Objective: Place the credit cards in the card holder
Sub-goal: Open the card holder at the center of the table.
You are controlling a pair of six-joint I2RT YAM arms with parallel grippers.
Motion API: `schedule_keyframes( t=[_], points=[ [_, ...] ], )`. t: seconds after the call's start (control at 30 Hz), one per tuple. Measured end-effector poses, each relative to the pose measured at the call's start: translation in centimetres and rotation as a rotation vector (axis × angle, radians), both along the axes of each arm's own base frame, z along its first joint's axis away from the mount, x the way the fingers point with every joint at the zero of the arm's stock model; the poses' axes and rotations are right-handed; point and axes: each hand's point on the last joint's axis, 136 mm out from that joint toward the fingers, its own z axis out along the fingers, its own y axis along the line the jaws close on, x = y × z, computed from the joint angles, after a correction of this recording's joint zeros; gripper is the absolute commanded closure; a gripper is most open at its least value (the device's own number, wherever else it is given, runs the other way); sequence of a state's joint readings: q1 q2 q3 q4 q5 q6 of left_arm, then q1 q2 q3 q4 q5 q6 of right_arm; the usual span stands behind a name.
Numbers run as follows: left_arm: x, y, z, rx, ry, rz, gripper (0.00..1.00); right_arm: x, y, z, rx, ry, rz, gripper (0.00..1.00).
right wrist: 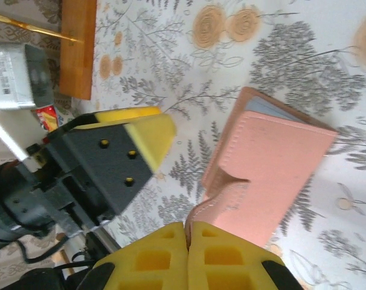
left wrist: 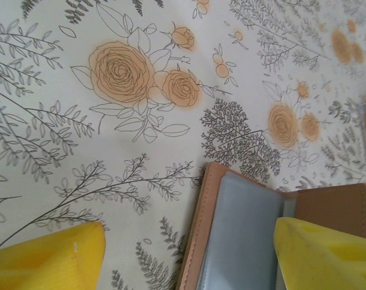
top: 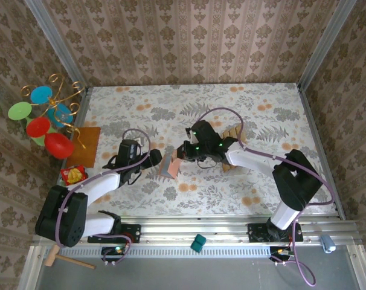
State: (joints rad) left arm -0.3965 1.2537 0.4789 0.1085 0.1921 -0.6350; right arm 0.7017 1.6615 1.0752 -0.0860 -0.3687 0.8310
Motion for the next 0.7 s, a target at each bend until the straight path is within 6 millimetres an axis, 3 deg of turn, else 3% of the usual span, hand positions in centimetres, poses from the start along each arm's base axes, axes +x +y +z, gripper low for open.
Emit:
schedule_keyframes(
  t=[0.33, 0.47, 0.7],
  points=[
    [-1.1, -1.5, -0.2, 0.136, 0.009, -0.110, 0.19, -2.2, -7.4, -5.2, -0.125, 0.066, -0.065, 1.00],
    [-0.8, -2.7, -0.7, 0.153, 0.024, -0.151, 0.18, -3.0, -8.5, -6.8, -0.150, 0.098, -0.074, 1.00],
    [-0.1, -4.0, -1.9, 0.170, 0.063, -0.189, 0.23, -2.9, -8.4, -6.8, -0.146, 0.092, -0.075, 1.00]
  ],
)
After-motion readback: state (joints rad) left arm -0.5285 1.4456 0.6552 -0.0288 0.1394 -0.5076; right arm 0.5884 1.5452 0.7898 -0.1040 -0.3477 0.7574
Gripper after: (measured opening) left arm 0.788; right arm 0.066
